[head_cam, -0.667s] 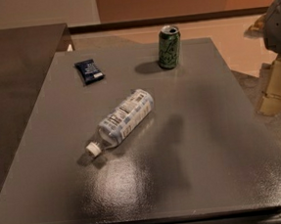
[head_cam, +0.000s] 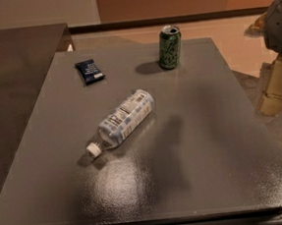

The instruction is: Place blue plastic bottle upright

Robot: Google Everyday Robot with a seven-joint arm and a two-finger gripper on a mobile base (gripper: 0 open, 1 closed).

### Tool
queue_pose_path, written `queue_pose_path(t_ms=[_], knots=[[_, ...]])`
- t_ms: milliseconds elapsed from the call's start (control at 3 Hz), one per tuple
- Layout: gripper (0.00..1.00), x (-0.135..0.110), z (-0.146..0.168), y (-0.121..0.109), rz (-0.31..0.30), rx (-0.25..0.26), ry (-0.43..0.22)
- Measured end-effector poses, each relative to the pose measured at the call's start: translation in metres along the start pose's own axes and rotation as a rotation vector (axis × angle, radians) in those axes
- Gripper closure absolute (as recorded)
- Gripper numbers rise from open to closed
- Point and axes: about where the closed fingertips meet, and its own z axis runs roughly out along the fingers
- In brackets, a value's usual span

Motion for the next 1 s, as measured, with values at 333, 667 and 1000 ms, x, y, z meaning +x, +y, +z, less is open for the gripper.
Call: queue_pose_path(t_ms=[333,667,1000], knots=[[0.0,-0.025,0.005,-0.001,-0.046,-0.004,-0.031],[0.0,-0.06,0.02,-0.002,-0.139,-0.031,-0.072],[0.0,-0.102,0.037,-0.005,-0.273,-0.051,-0.123]])
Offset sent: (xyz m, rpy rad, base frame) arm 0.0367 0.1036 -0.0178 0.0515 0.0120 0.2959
